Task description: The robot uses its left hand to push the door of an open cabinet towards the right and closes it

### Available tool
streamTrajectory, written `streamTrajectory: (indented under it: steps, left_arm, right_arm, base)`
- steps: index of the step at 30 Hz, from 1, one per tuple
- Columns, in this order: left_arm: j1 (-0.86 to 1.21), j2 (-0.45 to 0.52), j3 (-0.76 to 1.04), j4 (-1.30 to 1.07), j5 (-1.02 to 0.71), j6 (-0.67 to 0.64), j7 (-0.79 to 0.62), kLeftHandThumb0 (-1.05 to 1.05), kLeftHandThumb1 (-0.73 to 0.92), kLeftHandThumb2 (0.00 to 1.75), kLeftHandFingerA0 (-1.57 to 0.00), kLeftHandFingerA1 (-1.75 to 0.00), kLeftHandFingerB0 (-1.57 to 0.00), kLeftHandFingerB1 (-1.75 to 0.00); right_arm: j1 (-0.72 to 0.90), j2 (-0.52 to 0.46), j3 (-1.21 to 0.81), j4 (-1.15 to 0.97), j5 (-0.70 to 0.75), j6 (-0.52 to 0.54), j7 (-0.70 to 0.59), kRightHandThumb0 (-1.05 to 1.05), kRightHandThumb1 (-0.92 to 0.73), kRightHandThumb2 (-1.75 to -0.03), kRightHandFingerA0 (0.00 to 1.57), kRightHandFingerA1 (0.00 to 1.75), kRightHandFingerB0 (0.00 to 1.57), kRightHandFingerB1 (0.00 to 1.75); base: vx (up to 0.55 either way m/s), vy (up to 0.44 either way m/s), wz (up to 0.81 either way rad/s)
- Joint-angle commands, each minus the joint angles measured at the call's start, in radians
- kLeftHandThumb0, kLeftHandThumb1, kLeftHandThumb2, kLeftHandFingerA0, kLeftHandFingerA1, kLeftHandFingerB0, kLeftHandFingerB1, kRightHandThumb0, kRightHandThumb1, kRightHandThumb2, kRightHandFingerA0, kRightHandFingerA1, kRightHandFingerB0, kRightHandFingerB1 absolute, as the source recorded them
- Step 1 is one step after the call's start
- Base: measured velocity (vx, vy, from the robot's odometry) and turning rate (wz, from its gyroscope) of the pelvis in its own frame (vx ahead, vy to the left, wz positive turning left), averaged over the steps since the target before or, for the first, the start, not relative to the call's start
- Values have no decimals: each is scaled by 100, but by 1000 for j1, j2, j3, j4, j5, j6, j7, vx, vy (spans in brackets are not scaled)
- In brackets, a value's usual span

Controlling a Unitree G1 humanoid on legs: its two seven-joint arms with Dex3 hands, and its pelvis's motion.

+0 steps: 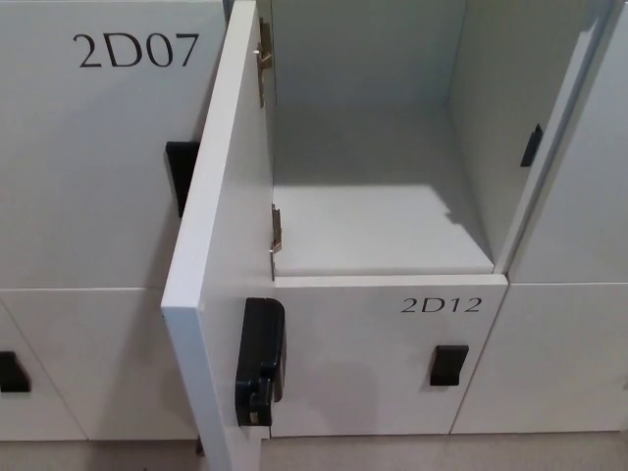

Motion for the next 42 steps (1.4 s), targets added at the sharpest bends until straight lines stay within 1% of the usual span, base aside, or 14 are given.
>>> streamTrajectory:
  steps: [1, 5, 6, 7, 8, 13, 14, 19, 20, 28, 31, 32, 37, 42]
  left_arm:
    - [-14, 43, 18, 57, -27, -168, -11, -74, 92, 75, -34, -37, -24, -33]
    - [-2, 45, 58, 76, -64, -203, -21, -74, 92, 75, -33, -36, -24, -32]
    - [-2, 48, 64, 82, -67, -210, -23, -75, 79, 110, -26, -48, -17, -44]
    - [-3, 50, 67, 88, -67, -216, -25, -75, 79, 110, -26, -48, -17, -44]
    - [-7, 50, 73, 90, -75, -220, -34, -76, 91, 75, -29, -35, -17, -30]
    - [-34, 51, 115, 99, -115, -230, -68, -78, 92, 75, -25, -32, -13, -28]
    - [-36, 52, 134, 104, -134, -230, -88, -35, 54, 113, 0, -48, 0, -49]
    - [-72, 72, 160, 124, -142, -212, -105, -35, 54, 113, 0, -48, 0, -49]
    - [-89, 84, 155, 127, -131, -201, -92, -77, 92, 74, -21, -31, -12, -27]
    - [-321, 157, 79, 149, -50, -131, -45, -78, 92, 71, -29, -32, -19, -28]
    - [-430, 164, 20, 154, -7, -106, -25, -75, 92, 72, -26, -32, -18, -28]
    - [-500, 158, -56, 133, 75, -94, 6, -68, 92, 69, -28, -31, -20, -28]
    - [-708, 79, -339, 43, 327, -62, 58, -71, 92, 70, -27, -31, -19, -28]
    - [-784, -7, -496, -40, 428, -30, 18, -75, 92, 72, -26, -31, -16, -27]
  right_arm:
    - [-5, -29, -2, 45, -11, -143, -39, -58, -92, -68, 25, 33, 23, 31]
    - [-18, -21, 16, 61, -25, -159, -47, -57, -91, -68, 25, 32, 23, 31]
    - [-18, -16, 16, 64, -23, -167, -48, -55, -90, -67, 26, 33, 24, 31]
    - [-19, -14, 16, 69, -21, -174, -50, -55, -90, -67, 26, 33, 24, 31]
    - [-22, -13, 13, 71, -16, -178, -48, -54, -90, -67, 25, 33, 23, 31]
    - [-50, -16, 8, 88, -12, -178, -47, -57, -91, -67, 25, 32, 23, 30]
    - [-50, -14, 5, 93, -9, -180, -48, -58, -90, -67, 25, 32, 23, 30]
    - [-61, -8, 5, 111, -11, -189, -55, -57, -91, -67, 26, 33, 23, 31]
    - [-69, -7, 7, 116, -13, -186, -56, -57, -92, -67, 26, 33, 23, 31]
    - [-114, -8, 10, 150, -16, -162, -52, -59, -91, -67, 26, 33, 21, 30]
    - [-129, -4, 10, 155, -15, -158, -49, -59, -91, -67, 26, 33, 21, 29]
    - [-135, -1, 12, 154, -19, -156, -53, -59, -91, -67, 26, 33, 22, 30]
    - [-121, 0, 8, 152, -15, -174, -54, -59, -91, -67, 24, 33, 21, 30]
    - [-113, 2, 16, 151, -23, -169, -60, -59, -92, -68, 24, 33, 21, 30]
  base:
    - [0, 0, 0]
    - [0, 0, 0]
    - [0, 0, 0]
    - [0, 0, 0]
    - [0, 0, 0]
    - [0, 0, 0]
    - [0, 0, 0]
    - [0, 0, 0]
    - [0, 0, 0]
    - [0, 0, 0]
    - [0, 0, 0]
    - [0, 0, 0]
    - [0, 0, 0]
    - [0, 0, 0]
